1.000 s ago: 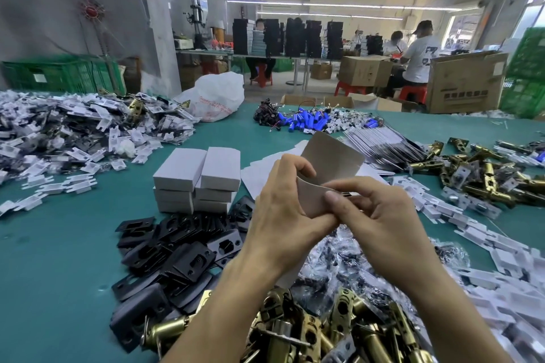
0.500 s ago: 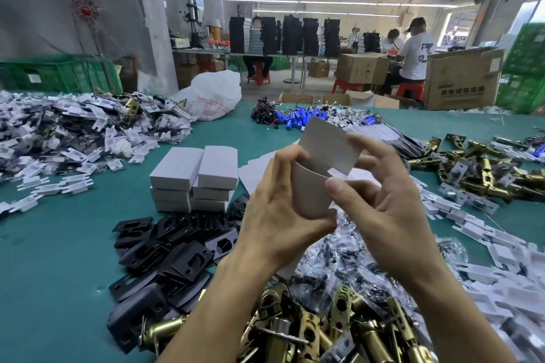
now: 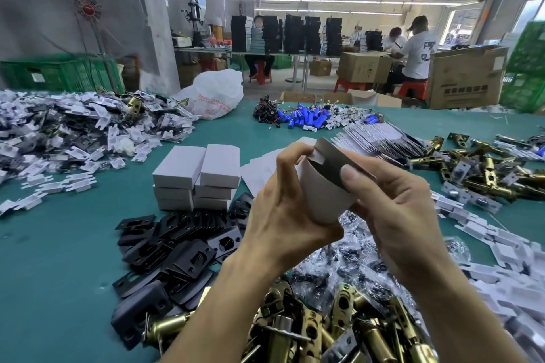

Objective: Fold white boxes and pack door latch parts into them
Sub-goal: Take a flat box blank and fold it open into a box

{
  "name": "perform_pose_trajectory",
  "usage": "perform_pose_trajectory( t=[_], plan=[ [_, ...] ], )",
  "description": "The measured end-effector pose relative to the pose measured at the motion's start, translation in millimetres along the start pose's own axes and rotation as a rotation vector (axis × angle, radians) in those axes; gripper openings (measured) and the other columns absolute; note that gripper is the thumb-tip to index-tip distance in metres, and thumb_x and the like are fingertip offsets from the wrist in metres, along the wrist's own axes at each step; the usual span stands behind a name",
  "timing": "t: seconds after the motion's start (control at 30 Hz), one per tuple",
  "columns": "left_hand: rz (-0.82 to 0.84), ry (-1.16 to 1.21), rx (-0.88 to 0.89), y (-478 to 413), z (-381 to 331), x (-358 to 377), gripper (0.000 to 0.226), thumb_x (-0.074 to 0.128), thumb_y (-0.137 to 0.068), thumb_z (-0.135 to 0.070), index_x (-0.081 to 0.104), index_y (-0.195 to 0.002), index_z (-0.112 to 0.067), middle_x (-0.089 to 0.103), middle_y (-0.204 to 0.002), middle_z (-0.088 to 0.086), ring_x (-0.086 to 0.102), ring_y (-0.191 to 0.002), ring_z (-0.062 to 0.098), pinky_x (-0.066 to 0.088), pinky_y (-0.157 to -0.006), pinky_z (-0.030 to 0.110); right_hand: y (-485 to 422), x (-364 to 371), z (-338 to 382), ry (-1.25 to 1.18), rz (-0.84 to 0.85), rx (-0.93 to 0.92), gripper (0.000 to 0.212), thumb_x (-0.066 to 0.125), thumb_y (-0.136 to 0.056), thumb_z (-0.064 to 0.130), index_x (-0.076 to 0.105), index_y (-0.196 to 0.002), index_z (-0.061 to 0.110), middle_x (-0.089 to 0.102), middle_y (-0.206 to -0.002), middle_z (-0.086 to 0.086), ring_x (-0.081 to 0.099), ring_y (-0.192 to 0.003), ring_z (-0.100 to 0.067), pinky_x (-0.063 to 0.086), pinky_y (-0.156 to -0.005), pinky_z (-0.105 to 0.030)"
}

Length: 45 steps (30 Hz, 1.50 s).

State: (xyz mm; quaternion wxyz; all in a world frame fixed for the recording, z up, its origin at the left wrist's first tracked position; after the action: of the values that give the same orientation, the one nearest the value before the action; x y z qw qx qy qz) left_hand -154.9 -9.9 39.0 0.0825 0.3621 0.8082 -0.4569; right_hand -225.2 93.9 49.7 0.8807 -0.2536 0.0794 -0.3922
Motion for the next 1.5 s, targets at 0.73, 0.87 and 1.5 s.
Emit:
perform_pose_trajectory(
  t=[0.73,0.87,1.5],
  plan=[
    [-0.028,-0.129,-0.025,-1,-3,-3,0.088,0.077,-0.055,-0.035,0.023,-0.125,-0.035,0.055,-0.098,-0.014,0.063,-0.067,0.019,0.049,-0.05,0.034,3,-11,-3,0.056,-0.148,-0.02,0.018,0.076,-0.08,0.004,0.074,-0.092,0.017,0.077,-0.092,-0.005,0.074,-0.088,-0.02,0.058,-0.078,-0.029],
    [-0.003,-0.134,-0.004,-1,-5,0,0.091,0.076,-0.055,-0.038,0.022,-0.128,-0.036,0.054,-0.105,-0.013,0.062,-0.069,0.019,0.044,-0.05,0.027,4,-18,-4,0.007,-0.22,0.016,0.009,0.073,-0.078,0.016,0.066,-0.082,0.017,0.075,-0.08,-0.005,0.072,-0.077,-0.015,0.059,-0.074,-0.037],
    [0.083,-0.135,-0.032,4,-5,13,0.106,0.081,-0.058,-0.03,0.012,-0.136,-0.047,0.043,-0.113,-0.008,0.055,-0.069,0.022,0.036,-0.051,0.02,-2,-23,5,0.252,-0.08,0.014,0.015,0.068,-0.085,-0.005,0.068,-0.078,0.008,0.077,-0.09,-0.001,0.074,-0.085,-0.017,0.061,-0.075,-0.036]
  ],
)
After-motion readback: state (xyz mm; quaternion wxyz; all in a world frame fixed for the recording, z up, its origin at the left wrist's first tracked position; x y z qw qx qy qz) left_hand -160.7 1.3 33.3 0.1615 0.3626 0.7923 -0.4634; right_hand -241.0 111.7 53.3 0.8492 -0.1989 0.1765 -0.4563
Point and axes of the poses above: each hand's wrist, its own y-axis away from the middle knuckle, its own x-axis out of the palm, z = x × y, the point moved 10 cm from there along -y, towards the middle knuckle
